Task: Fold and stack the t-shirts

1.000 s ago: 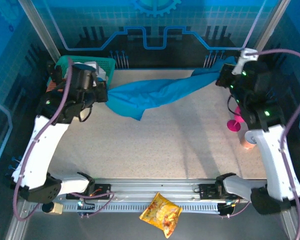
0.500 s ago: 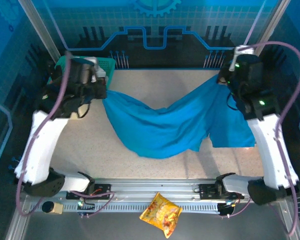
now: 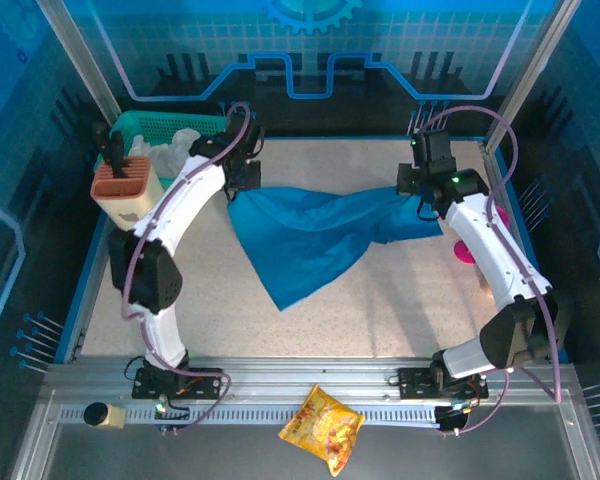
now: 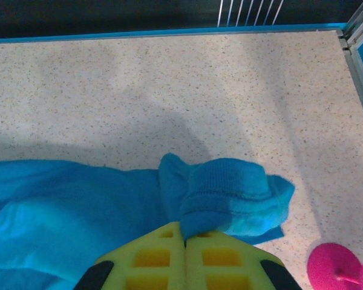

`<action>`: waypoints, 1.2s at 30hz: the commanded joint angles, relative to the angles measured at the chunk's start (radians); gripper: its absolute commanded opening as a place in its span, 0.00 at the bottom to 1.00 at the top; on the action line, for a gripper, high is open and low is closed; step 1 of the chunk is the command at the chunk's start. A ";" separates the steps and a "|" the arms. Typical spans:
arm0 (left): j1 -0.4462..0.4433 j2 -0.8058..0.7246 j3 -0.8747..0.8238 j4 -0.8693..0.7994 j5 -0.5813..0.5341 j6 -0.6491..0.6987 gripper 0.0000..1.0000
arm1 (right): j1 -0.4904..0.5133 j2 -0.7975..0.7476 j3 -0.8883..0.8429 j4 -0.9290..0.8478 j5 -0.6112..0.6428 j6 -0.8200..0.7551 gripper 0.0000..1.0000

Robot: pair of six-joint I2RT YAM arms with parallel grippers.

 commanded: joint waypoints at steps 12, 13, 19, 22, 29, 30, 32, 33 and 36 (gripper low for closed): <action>0.022 0.356 0.322 0.138 0.076 -0.014 1.00 | -0.022 0.185 0.032 0.094 0.005 0.035 0.00; 0.018 0.327 0.306 0.131 0.086 -0.019 1.00 | -0.023 0.194 0.041 0.096 0.006 0.035 0.00; -0.078 -0.050 0.004 0.054 0.164 -0.092 0.99 | -0.027 0.256 0.097 0.105 0.007 0.035 0.00; -0.137 -0.215 -0.214 -0.024 0.282 -0.189 0.91 | -0.028 0.278 0.118 0.112 0.000 0.038 0.00; -0.224 -0.380 -0.751 0.141 0.564 -0.433 0.79 | -0.030 0.307 0.149 0.115 -0.025 0.048 0.00; -0.234 -0.376 -0.793 0.171 0.582 -0.460 0.79 | -0.028 0.303 0.145 0.115 -0.029 0.050 0.00; -0.255 -0.366 -0.840 0.203 0.588 -0.502 0.80 | -0.024 0.292 0.134 0.117 -0.031 0.052 0.00; -0.266 -0.361 -0.857 0.219 0.586 -0.520 0.82 | -0.022 0.285 0.122 0.118 -0.030 0.050 0.00; -0.280 -0.339 -0.887 0.262 0.573 -0.558 0.84 | -0.020 0.260 0.090 0.127 -0.026 0.048 0.00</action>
